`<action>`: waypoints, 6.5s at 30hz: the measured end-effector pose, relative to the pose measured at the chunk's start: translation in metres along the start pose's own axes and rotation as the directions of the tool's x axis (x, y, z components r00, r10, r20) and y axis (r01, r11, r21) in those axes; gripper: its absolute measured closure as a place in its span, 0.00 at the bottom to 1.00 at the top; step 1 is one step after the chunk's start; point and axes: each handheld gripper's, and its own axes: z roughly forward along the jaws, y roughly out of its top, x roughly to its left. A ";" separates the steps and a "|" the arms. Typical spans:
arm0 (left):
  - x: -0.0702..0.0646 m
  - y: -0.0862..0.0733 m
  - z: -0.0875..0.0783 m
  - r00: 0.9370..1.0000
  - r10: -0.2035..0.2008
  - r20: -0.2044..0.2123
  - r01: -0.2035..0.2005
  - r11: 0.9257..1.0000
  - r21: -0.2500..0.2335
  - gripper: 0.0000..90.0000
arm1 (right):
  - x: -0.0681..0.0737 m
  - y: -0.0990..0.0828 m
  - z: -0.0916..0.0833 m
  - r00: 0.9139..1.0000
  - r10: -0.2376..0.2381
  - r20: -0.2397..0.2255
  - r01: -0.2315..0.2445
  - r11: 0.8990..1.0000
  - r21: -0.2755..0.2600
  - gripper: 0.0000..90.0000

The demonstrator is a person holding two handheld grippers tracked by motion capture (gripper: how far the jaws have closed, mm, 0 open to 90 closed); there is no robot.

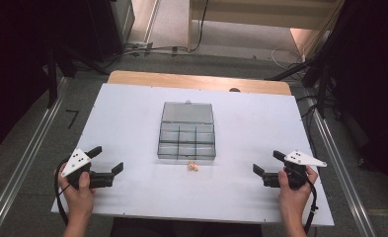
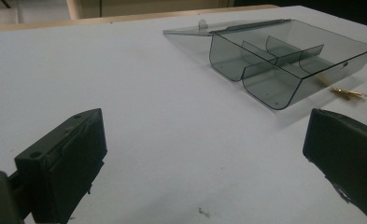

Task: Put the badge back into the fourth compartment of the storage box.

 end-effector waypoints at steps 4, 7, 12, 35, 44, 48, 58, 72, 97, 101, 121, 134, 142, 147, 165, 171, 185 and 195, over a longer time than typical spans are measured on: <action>0.000 0.000 0.000 1.000 0.000 0.000 0.000 1.000 0.000 0.00 | 0.009 0.005 0.003 1.000 -0.001 -0.020 0.001 1.000 0.004 0.00; 0.000 0.000 0.000 1.000 0.002 0.000 -0.002 1.000 0.002 0.00 | 0.021 0.011 0.009 0.999 -0.006 -0.050 0.007 1.000 0.011 0.00; 0.000 0.000 0.000 1.000 0.001 0.001 -0.001 1.000 0.002 0.00 | 0.033 0.016 0.016 0.997 -0.006 -0.073 0.008 1.000 0.024 0.00; -0.001 0.000 0.000 1.000 0.002 -0.002 -0.002 1.000 0.002 0.00 | 0.085 0.035 0.063 0.991 0.000 -0.130 0.014 0.994 0.111 0.25; -0.001 0.000 0.001 1.000 0.002 -0.001 -0.002 1.000 0.003 0.00 | 0.100 0.036 0.074 0.993 0.006 -0.117 0.010 0.990 0.139 0.43; -0.001 0.000 0.002 1.000 0.006 -0.002 -0.006 1.000 0.009 0.00 | 0.106 0.035 0.080 0.991 -0.008 -0.132 0.029 0.987 0.158 0.46; -0.001 0.000 0.002 1.000 0.012 -0.003 -0.012 1.000 0.017 0.00 | 0.116 0.032 0.092 0.990 -0.014 -0.140 0.038 0.985 0.167 0.54; -0.001 0.000 0.002 1.000 0.011 0.001 -0.011 1.000 0.015 0.00 | 0.131 0.026 0.108 0.987 -0.009 -0.163 0.046 0.972 0.230 0.73; -0.004 0.000 0.004 1.000 0.031 0.004 -0.031 0.999 0.032 0.00 | 0.145 0.019 0.129 0.991 0.107 -0.085 -0.083 0.966 0.243 0.76; -0.004 0.000 0.005 0.999 0.034 0.004 -0.034 0.999 0.037 0.00 | 0.147 0.017 0.131 0.993 0.066 -0.097 -0.039 0.965 0.260 0.69; -0.005 0.000 0.006 0.999 0.043 0.000 -0.043 0.998 0.042 0.00 | 0.147 0.013 0.124 0.961 -0.032 -0.276 0.108 0.958 0.265 0.97; -0.005 0.000 0.005 0.999 0.042 0.001 -0.042 0.998 0.038 0.00 | 0.146 0.015 0.121 0.960 -0.025 -0.279 0.095 0.966 0.242 0.97; -0.005 0.000 0.005 0.999 0.045 0.001 -0.045 0.998 0.037 0.00 | 0.148 0.023 0.115 0.956 -0.033 -0.291 0.099 0.972 0.213 0.97; -0.005 0.000 0.004 0.999 0.041 -0.002 -0.041 0.999 0.028 0.00 | 0.150 0.029 0.113 0.954 -0.045 -0.295 0.108 0.974 0.200 0.97; -0.005 0.000 0.003 0.999 0.043 0.003 -0.043 0.999 0.021 0.00 | 0.158 0.056 0.115 0.945 -0.083 -0.317 0.142 0.976 0.166 0.97; -0.005 0.000 0.003 0.999 0.041 0.005 -0.041 0.999 0.019 0.00 | 0.162 0.063 0.119 0.942 -0.085 -0.325 0.143 0.977 0.159 0.97; -0.005 0.000 0.003 0.999 0.041 0.007 -0.041 0.999 0.018 0.00 | 0.164 0.073 0.130 0.947 -0.068 -0.314 0.125 0.979 0.163 0.97; -0.005 0.000 0.003 0.999 0.040 0.008 -0.040 0.999 0.019 0.00 | 0.163 0.078 0.138 0.951 -0.055 -0.305 0.110 0.980 0.166 0.97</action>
